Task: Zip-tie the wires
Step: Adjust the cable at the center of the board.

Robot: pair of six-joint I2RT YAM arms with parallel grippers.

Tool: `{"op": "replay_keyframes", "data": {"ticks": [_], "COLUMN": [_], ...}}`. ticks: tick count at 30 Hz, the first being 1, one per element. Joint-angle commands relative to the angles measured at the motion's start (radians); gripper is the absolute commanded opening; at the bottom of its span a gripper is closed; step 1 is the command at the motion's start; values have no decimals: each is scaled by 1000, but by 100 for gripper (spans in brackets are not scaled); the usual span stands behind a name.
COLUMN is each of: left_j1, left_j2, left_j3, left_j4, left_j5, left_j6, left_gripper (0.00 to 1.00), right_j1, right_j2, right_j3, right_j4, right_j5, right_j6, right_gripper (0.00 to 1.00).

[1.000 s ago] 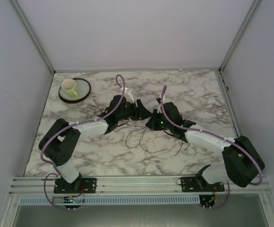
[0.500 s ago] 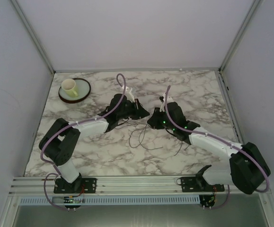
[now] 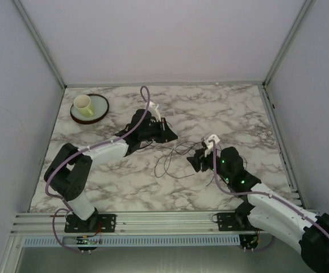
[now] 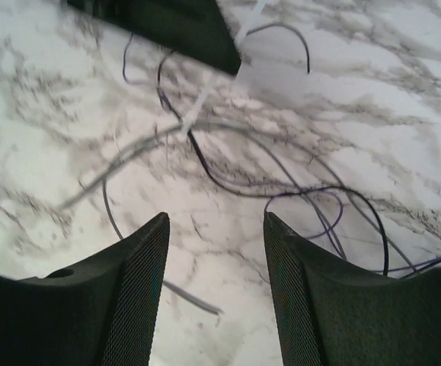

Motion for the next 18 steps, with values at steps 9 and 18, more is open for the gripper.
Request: {"op": "replay_keyframes", "data": {"ticks": [9,18], "left_j1": [3,-2], "left_j2": [-58,-57], "left_j3": [32,38], "left_j4": [-13,7], "left_j5": [91,135], "left_j6": [-30,-53], "left_gripper": [0,0], "right_j1": [-39,-135], "right_j2": [140,334], "right_j3": [-136,-70], "right_j4": [389,430], "right_j5": [-288,-455], "right_j6": [-303,-365], "right_gripper": [46,40]}}
